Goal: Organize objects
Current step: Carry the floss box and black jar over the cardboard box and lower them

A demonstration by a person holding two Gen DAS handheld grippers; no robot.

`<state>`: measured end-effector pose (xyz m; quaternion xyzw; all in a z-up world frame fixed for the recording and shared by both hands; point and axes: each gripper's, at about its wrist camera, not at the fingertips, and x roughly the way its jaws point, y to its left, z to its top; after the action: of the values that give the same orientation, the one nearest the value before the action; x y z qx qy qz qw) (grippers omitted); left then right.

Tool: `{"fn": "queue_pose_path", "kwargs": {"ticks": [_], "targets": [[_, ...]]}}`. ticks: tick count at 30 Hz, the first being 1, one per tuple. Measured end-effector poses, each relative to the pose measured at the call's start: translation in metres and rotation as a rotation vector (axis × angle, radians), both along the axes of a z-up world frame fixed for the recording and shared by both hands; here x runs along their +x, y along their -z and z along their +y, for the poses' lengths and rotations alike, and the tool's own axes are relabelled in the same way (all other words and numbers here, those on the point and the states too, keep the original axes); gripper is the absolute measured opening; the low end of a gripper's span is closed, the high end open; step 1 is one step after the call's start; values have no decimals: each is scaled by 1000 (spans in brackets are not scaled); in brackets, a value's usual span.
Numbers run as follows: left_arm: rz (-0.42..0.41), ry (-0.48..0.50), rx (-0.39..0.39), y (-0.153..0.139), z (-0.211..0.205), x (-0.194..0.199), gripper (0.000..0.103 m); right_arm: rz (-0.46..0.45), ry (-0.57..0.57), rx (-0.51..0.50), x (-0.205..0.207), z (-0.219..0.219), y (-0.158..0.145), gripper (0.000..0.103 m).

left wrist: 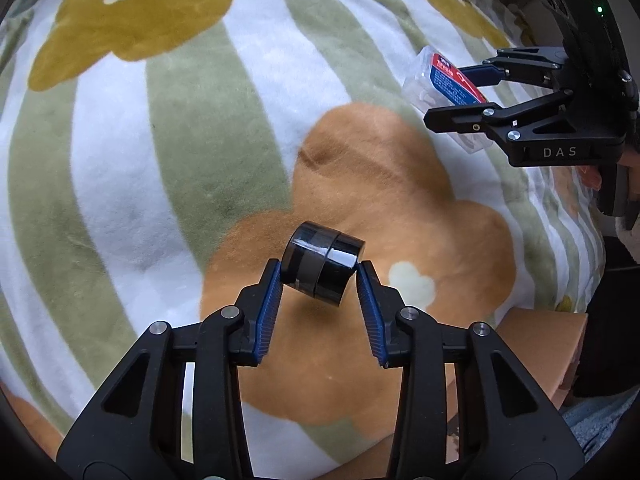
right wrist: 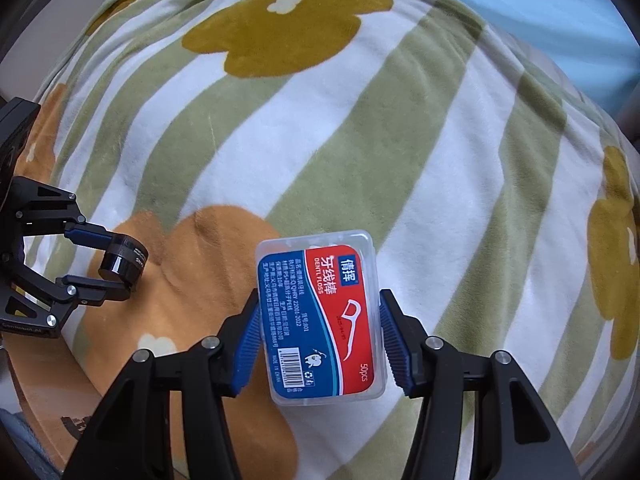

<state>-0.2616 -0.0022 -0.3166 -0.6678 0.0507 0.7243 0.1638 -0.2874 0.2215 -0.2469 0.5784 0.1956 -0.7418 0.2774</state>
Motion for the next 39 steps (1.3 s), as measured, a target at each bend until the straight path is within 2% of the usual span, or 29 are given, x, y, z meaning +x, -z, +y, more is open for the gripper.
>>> {"fn": "queue_pose_path", "kwargs": {"ticks": [5,7,9,18,29,39], "targets": [[38,14,7,-32,12,1,28,23,4,-9,2,3,-25,51],[49,20,14,-45,11,6,28,32,5,-13,2,6,-34,51],[56,28,14,-55,10,10,28,41,6,-18,8,-11,-42,51],[97,24,23,-105,11,42,28,49,31,-45,46,-5,-79,51],[162,-4,44,-172,9,120,28,69,55,-106,125,-6,-141,51],[155,-41,64,-185,1,196,28,43,89,-126,201,-4,-150,51]]}}
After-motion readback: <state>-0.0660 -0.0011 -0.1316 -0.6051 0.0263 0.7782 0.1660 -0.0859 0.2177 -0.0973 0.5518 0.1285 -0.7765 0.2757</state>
